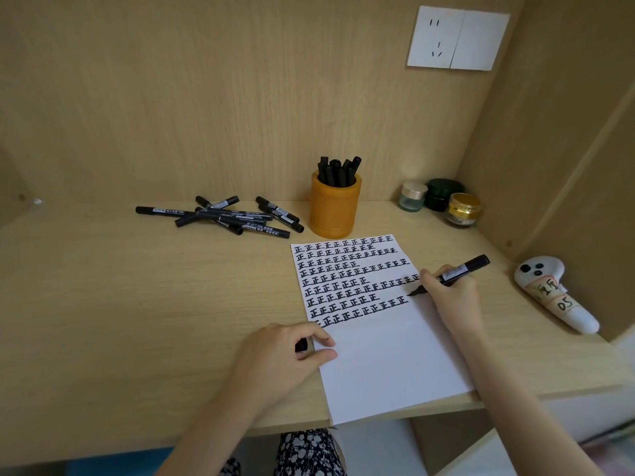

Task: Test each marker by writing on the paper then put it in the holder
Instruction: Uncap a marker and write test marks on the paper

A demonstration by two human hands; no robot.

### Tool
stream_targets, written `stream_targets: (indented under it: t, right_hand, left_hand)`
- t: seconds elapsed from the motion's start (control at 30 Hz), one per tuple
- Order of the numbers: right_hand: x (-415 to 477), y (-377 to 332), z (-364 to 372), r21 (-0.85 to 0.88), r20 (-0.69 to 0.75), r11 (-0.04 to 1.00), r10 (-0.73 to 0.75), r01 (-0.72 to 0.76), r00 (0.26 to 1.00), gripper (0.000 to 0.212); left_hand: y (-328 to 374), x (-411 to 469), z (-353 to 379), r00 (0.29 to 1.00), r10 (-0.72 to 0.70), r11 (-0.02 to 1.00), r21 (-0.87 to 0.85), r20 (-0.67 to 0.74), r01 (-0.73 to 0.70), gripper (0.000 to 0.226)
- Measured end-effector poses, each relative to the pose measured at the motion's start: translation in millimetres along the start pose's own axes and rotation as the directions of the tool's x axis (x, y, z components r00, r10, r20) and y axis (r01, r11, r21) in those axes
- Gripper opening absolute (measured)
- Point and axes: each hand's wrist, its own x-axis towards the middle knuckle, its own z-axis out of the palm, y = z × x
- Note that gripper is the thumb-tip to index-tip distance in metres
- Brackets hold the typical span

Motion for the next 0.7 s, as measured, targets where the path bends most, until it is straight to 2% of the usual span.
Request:
stream_targets:
  t: [0.13, 0.33, 0.7]
  right_hand:
    - [-0.3, -0.5, -0.9, -0.001, 0.006, 1.000, 0.002, -0.002, 1.000, 0.030]
    - [-0.5, -1.1, -2.1, 0.003, -0.022, 1.000, 0.002, -0.002, 1.000, 0.022]
    - [-0.8, 0.0, -2.5, -0.010, -0.021, 1.000, -0.013, 0.013, 1.000, 0.024]
  left_hand:
    - [0.8, -0.4, -0.4, 1.000, 0.005, 1.000, 0.013, -0.002, -0.005, 0.008]
    - [0.8, -0.7, -0.6, 1.000, 0.011, 1.000, 0.013, -0.003, -0.010, 0.011]
    - [0.5, -1.3, -0.6, 1.000, 0.006, 1.000, -0.031, -0.019, -0.006, 0.016]
